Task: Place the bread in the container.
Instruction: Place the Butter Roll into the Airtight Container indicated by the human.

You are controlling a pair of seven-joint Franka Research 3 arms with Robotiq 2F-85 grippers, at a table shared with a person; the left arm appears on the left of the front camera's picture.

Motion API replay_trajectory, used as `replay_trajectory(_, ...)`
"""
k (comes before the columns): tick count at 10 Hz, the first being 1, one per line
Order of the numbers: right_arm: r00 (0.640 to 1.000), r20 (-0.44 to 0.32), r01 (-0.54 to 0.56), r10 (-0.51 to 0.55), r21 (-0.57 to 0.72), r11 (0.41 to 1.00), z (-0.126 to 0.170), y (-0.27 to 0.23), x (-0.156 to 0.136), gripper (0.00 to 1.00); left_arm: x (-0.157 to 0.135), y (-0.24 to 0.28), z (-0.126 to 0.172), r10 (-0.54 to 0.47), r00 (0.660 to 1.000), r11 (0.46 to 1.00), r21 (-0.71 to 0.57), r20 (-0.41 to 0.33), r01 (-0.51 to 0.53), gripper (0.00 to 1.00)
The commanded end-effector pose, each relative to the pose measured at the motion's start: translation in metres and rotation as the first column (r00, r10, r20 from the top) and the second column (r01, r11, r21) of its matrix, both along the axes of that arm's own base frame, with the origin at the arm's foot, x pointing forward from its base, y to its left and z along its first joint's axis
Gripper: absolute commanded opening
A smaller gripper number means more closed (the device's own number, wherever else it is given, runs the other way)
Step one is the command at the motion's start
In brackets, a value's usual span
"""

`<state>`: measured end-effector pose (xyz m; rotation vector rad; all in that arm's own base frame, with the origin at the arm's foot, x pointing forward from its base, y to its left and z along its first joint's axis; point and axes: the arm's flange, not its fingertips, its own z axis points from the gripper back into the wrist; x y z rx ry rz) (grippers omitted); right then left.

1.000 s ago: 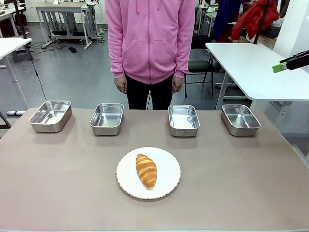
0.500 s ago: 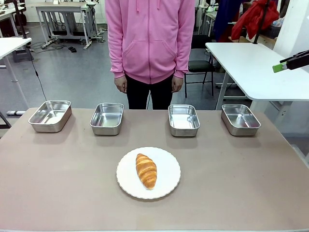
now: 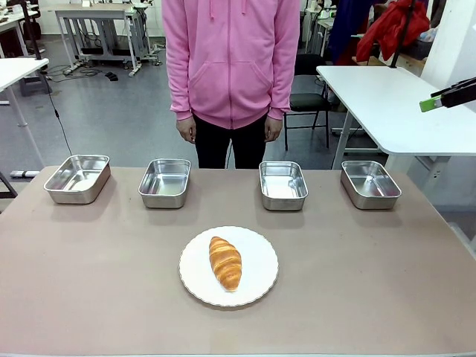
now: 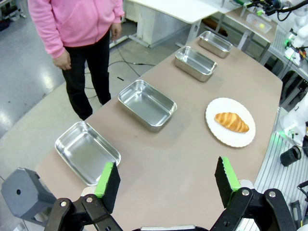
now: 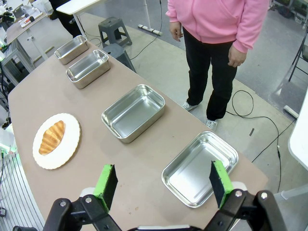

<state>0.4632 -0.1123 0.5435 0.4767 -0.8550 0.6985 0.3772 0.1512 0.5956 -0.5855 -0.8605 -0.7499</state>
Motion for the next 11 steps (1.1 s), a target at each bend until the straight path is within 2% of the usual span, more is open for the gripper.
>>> replay_trajectory(1,1.000,0.002,-0.002,0.002,0.001,1.000,-0.0001,0.0014,-0.0001,1.00,0.0000,-0.0009,0.0013,-0.001,1.000,1.000,-0.001,0.006,0.001,1.00)
replay_trajectory(11,1.000,0.002,-0.002,0.002,0.001,1.000,-0.0001,0.0014,-0.0001,1.00,0.0000,-0.0009,0.0013,-0.001,1.000,1.000,-0.001,0.006,0.001,1.00)
